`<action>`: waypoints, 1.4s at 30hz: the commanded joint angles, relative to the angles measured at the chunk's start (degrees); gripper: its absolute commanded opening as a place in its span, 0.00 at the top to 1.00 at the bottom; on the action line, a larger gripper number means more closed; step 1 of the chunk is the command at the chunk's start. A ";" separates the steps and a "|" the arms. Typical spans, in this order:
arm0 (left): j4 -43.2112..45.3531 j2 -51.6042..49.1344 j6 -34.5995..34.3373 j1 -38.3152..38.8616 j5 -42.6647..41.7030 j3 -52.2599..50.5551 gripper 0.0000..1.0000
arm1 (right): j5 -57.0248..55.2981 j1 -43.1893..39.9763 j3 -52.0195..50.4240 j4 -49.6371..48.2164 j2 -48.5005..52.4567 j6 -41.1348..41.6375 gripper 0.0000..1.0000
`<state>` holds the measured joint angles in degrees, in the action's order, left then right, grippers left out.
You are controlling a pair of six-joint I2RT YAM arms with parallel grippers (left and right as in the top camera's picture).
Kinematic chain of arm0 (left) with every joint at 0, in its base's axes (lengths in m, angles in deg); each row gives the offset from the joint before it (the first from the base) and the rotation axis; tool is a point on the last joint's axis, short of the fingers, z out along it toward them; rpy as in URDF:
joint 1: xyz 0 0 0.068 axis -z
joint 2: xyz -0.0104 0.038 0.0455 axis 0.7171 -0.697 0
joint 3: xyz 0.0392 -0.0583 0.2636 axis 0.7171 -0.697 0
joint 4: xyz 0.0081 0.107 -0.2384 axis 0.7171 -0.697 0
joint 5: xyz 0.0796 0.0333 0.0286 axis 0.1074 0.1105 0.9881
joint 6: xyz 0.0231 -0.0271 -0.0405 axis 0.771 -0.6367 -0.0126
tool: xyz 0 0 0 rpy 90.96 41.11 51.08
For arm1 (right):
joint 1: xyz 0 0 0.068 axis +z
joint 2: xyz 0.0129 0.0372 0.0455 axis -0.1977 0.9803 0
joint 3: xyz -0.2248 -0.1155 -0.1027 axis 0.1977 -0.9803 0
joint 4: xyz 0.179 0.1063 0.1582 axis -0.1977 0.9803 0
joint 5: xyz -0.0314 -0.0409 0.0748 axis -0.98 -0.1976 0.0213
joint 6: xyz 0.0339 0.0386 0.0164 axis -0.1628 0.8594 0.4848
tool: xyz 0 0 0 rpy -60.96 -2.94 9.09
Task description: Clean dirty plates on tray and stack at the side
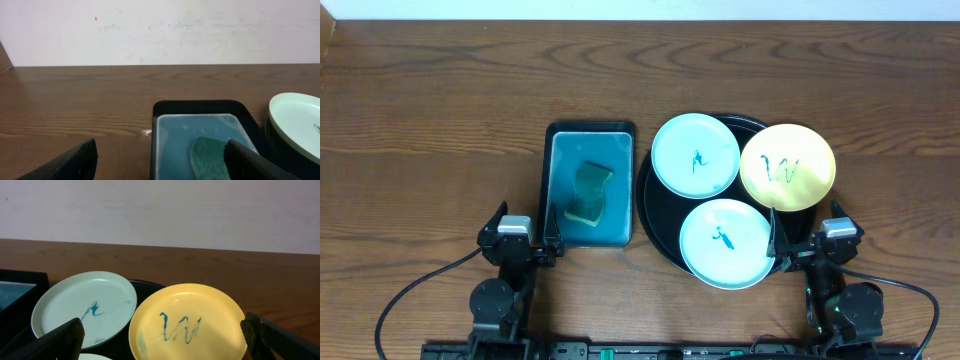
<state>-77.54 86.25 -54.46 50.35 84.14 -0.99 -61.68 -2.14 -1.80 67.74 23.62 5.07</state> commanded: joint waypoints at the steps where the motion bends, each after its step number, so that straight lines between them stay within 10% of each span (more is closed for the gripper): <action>1: -2.32 0.37 0.76 -0.28 0.31 -0.94 0.18 | -0.13 0.59 -0.07 0.24 0.04 -0.81 0.01; 42: -2.32 0.37 0.76 -0.28 0.33 -0.94 0.18 | -3.37 0.55 -0.07 -3.19 0.02 -1.64 0.01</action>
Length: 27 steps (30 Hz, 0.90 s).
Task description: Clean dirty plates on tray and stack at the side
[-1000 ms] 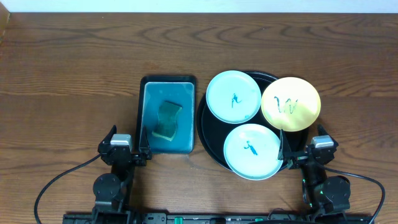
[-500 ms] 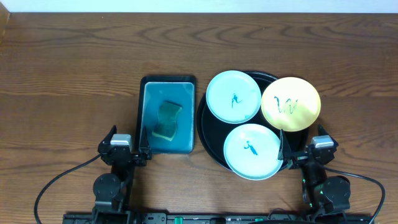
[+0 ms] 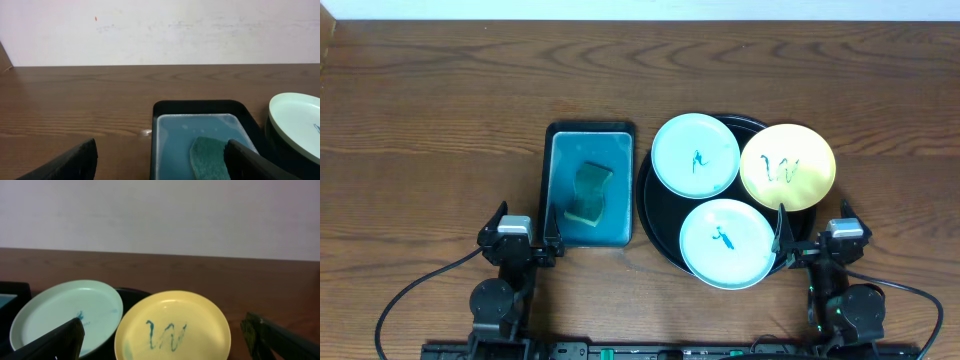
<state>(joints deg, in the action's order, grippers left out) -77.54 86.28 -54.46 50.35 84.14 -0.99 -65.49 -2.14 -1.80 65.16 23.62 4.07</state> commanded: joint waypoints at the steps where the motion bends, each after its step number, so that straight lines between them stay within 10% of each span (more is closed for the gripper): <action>1: -2.32 0.35 0.76 -0.28 0.31 -0.94 0.18 | 0.20 0.55 -0.07 -0.83 0.02 -0.66 0.01; 27: -2.32 0.35 0.76 -0.28 0.31 -0.94 0.18 | -3.06 0.55 21.27 14.71 25.24 -0.02 0.01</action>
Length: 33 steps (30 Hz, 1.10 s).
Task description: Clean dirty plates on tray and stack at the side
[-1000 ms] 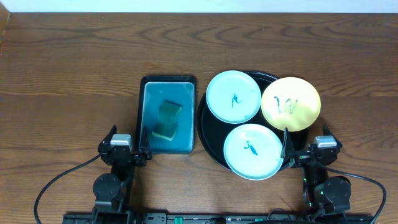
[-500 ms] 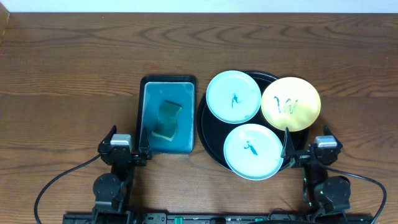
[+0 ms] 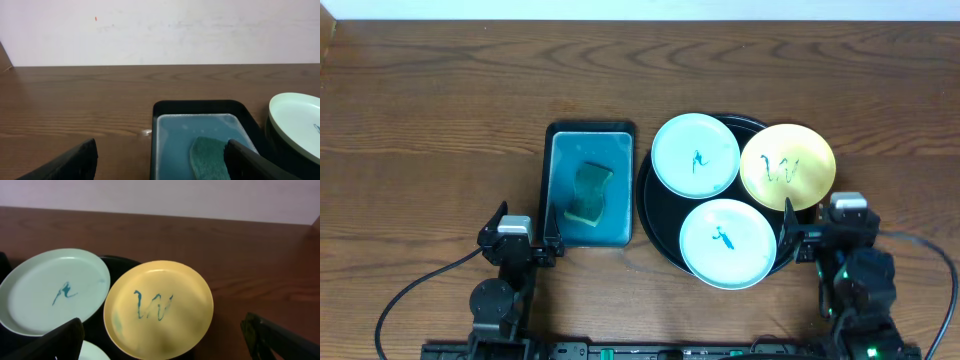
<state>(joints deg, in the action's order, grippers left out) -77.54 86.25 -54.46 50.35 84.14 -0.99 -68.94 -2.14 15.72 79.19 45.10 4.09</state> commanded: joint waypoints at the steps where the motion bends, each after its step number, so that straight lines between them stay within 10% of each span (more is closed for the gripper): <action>1: -2.32 0.37 0.76 -0.28 0.33 -0.94 0.18 | 1.01 0.55 5.05 1.16 5.55 -0.02 0.01; 25: -2.32 0.37 0.72 -0.28 0.28 -0.94 0.18 | 11.45 0.55 22.23 18.14 24.44 0.90 0.01; 33: -1.90 0.37 -11.15 -0.28 0.28 0.02 0.18 | 11.45 0.55 22.23 16.59 24.46 2.54 0.01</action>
<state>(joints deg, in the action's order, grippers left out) -77.52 86.25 -59.02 50.35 84.09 -0.95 -57.95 -2.14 36.45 96.22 69.76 5.38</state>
